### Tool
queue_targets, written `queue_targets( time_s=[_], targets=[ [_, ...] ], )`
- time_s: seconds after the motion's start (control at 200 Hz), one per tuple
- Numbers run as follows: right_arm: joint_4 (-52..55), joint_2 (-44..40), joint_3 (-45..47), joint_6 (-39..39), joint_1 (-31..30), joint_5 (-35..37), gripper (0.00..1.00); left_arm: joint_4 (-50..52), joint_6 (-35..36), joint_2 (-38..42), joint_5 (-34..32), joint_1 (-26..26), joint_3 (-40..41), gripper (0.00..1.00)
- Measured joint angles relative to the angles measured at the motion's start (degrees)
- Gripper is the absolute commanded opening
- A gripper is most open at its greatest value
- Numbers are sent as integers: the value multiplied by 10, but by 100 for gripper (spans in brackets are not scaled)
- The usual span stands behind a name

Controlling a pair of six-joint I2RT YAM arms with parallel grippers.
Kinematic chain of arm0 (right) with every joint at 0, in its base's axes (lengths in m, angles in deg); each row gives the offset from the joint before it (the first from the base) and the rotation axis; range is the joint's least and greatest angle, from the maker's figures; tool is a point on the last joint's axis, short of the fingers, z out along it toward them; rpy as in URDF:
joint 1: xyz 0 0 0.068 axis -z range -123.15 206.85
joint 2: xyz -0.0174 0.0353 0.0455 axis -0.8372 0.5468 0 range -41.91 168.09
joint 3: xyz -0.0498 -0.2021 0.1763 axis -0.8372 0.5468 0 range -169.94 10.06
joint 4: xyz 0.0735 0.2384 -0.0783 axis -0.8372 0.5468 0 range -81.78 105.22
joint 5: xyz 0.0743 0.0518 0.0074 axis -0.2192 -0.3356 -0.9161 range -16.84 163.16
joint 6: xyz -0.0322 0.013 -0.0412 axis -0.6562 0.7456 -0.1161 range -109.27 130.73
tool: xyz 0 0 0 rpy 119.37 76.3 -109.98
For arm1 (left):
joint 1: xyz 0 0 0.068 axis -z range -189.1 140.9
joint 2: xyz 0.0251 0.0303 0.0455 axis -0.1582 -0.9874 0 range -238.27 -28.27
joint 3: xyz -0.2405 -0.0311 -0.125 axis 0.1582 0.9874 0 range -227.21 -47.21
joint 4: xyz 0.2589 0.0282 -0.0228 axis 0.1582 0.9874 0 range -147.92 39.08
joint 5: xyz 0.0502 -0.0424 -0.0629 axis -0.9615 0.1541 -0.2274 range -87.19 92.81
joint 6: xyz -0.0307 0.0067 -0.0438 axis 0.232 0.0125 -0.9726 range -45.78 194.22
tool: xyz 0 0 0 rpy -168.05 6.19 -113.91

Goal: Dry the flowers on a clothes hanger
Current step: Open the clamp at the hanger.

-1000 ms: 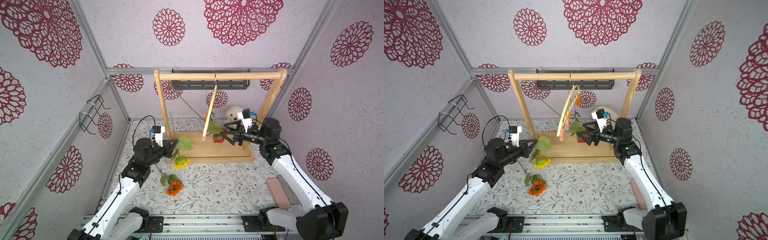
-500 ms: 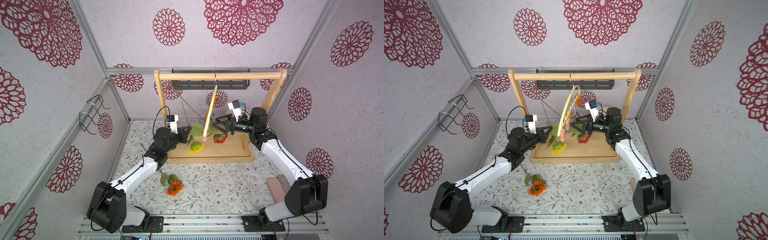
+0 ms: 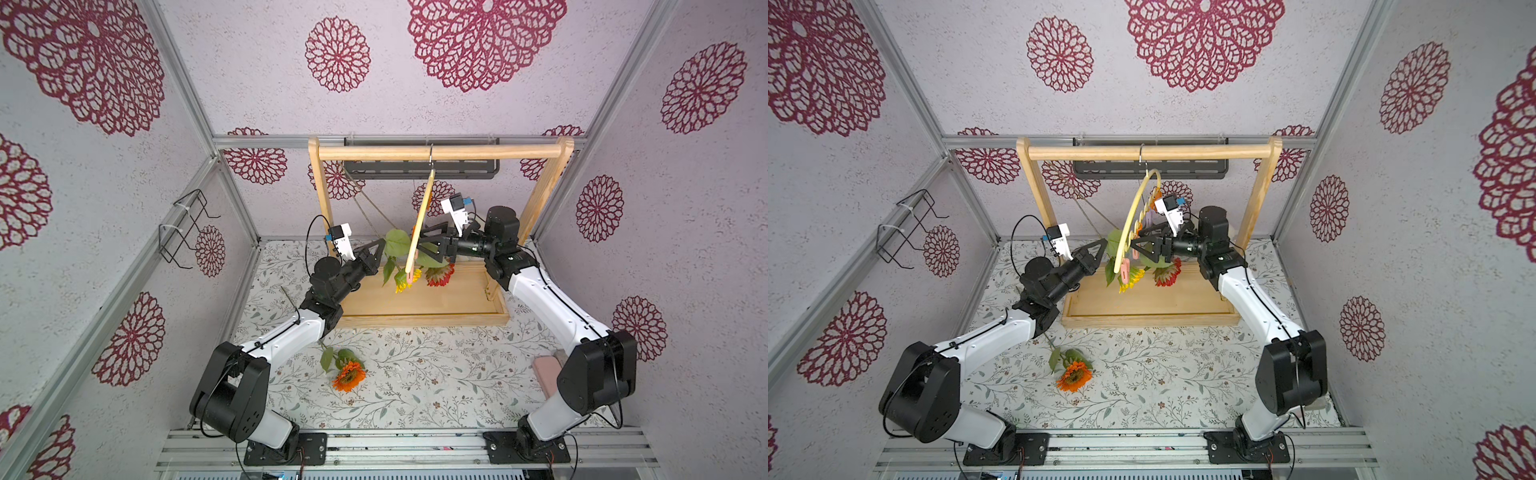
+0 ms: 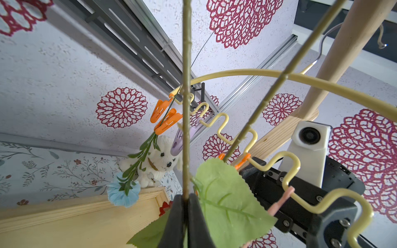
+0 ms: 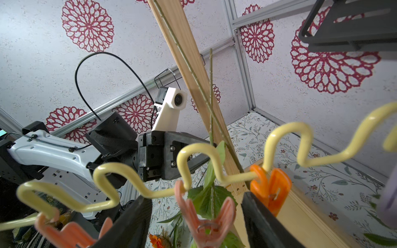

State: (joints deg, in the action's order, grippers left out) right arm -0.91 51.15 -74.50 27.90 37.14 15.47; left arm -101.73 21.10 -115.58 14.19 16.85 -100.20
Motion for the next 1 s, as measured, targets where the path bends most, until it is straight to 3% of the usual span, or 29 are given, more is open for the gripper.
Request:
queue_targets(
  time_s=[0.385, 0.545, 0.645, 0.921, 0.996],
  targets=[
    [25, 12, -11, -11, -3, 0, 59, -82, -54, -27, -14, 8, 17, 0],
    [28, 12, -11, -15, -3, 0, 40, -100, -66, -34, -20, 11, 21, 0],
    [30, 13, -12, -16, -5, 2, 33, -102, -76, -40, -34, 13, 24, 0],
    [29, 14, -11, -16, -5, 6, 31, -108, -136, -51, -90, 14, 35, 0],
    [26, 14, -11, -16, -5, 7, 37, -130, -155, -64, -94, 14, 42, 0]
  ],
)
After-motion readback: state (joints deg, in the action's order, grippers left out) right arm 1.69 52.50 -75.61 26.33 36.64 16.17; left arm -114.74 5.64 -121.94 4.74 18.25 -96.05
